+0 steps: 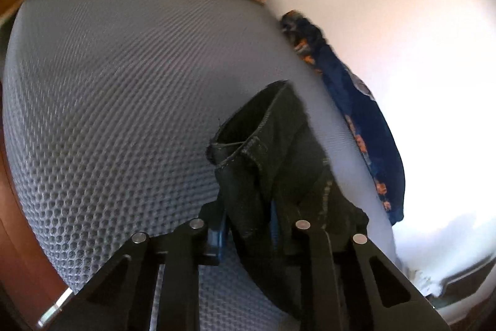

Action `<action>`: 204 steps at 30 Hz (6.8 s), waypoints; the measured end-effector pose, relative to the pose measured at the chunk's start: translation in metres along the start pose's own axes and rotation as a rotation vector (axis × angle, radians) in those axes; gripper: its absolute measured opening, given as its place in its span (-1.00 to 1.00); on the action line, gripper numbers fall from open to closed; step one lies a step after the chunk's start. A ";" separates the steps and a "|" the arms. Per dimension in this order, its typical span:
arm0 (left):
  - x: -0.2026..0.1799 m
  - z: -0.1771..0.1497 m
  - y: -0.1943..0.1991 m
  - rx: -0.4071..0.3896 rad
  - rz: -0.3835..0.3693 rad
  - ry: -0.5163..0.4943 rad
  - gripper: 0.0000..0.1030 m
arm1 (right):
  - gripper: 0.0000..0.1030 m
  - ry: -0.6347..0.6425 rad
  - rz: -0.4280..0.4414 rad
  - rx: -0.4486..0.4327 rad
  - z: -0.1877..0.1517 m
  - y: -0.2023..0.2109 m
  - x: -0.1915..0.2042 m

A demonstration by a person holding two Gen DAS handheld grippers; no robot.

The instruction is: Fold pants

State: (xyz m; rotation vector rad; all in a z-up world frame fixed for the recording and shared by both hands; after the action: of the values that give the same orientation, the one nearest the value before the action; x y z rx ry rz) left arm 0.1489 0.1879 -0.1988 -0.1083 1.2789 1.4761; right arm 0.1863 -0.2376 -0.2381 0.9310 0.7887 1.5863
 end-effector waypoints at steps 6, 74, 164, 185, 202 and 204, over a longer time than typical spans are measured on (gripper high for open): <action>-0.074 0.011 0.016 -0.045 -0.060 -0.168 -0.60 | 0.32 -0.056 -0.001 -0.047 0.010 0.017 -0.013; -0.193 -0.123 -0.045 0.227 0.037 -0.740 0.20 | -0.82 -0.267 0.461 -0.086 0.073 0.057 -0.065; -0.181 -0.161 -0.076 0.430 0.001 -0.783 0.32 | 0.19 -0.368 0.204 -0.009 0.007 0.048 -0.140; -0.189 -0.188 -0.106 0.666 -0.122 -0.708 0.15 | -0.09 -0.352 0.581 0.095 -0.012 0.021 -0.156; -0.229 -0.202 -0.143 0.683 -0.182 -0.703 0.13 | -0.08 -0.294 0.653 0.080 0.010 0.005 -0.140; -0.226 -0.206 -0.139 0.692 -0.209 -0.687 0.12 | -0.08 -0.291 0.648 0.071 0.011 0.005 -0.139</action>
State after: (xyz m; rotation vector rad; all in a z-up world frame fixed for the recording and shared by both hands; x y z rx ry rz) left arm 0.2236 -0.1385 -0.2200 0.6500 1.0834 0.7194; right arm 0.2091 -0.3741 -0.2519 1.5344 0.3486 1.9086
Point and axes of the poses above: each gripper's, at about its wrist camera, not at the fingertips, and y roughly against the way its jaws point, x to its left, z to its top, the point moved 8 cm from there along -y, roughly the way its jaws point
